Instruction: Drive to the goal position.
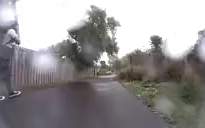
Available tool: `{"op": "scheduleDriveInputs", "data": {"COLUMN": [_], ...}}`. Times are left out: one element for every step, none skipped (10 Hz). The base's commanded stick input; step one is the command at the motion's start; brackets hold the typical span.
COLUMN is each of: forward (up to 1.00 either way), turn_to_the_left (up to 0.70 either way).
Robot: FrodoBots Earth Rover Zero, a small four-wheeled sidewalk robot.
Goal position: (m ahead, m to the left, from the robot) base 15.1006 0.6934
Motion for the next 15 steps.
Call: {"op": "scheduleDriveInputs", "data": {"forward": [0.85,0.85,0.85,0.85,0.85,0.85,0.85,0.85,0.85,0.85,0.85,0.85,0.85,0.85,0.85], "turn_to_the_left": [0.0,0.0,0.0,0.0,0.0,0.0,0.0,0.0,0.0,0.0,0.0,0.0,0.0,0.0,0.0]}}
